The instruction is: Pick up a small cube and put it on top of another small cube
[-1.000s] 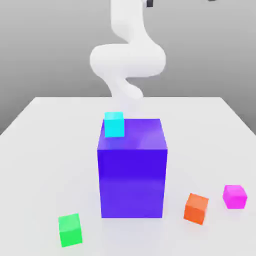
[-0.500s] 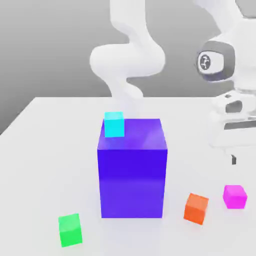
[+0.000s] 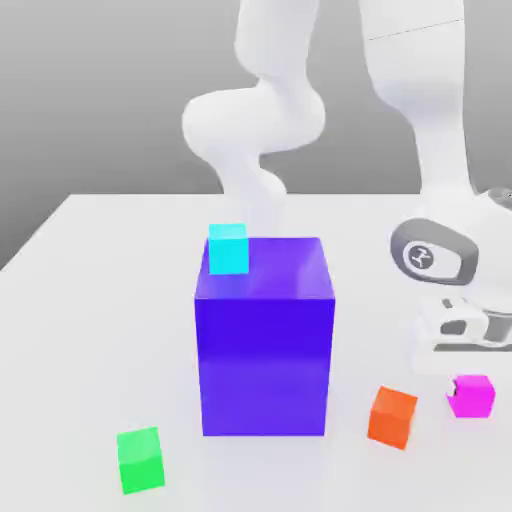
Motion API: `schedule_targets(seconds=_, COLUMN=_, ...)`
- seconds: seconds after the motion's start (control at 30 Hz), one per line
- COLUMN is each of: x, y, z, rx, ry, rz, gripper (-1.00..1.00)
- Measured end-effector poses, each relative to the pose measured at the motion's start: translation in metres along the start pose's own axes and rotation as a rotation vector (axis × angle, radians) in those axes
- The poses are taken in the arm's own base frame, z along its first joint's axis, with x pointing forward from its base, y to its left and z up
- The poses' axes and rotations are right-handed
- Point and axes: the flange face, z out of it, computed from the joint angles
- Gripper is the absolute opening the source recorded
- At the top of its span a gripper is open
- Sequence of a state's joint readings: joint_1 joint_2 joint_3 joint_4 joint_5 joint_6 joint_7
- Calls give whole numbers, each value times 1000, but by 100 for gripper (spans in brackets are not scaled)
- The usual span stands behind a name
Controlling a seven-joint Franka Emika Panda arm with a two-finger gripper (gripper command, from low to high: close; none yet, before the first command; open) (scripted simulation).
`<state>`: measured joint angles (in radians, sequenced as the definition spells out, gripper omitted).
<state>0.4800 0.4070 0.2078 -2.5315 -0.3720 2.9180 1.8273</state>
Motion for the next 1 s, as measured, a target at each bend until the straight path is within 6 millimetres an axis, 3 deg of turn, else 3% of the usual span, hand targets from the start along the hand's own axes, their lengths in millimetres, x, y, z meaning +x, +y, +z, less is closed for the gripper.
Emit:
schedule_targets(seconds=0.23, x=5, y=-1, z=-58, rx=-1, ry=0, rz=22, gripper=-100)
schedule_targets(seconds=0.4, x=80, y=1, z=-75, rx=22, ry=27, rz=28, gripper=-100)
schedule_targets(seconds=0.53, x=158, y=20, z=-87, rx=25, ry=50, rz=48, gripper=-100)
schedule_targets(seconds=0.73, x=289, y=95, z=-100, rx=0, ry=36, rz=188, gripper=-100)
schedule_targets(seconds=0.9, x=382, y=197, z=-112, rx=-6, ry=10, rz=330, gripper=-100)
schedule_targets(seconds=0.93, x=394, y=218, z=-115, rx=-4, ry=5, rz=345, gripper=-100)
schedule_targets(seconds=1.0, x=401, y=227, z=-102, rx=-2, ry=2, rz=340, gripper=-100)
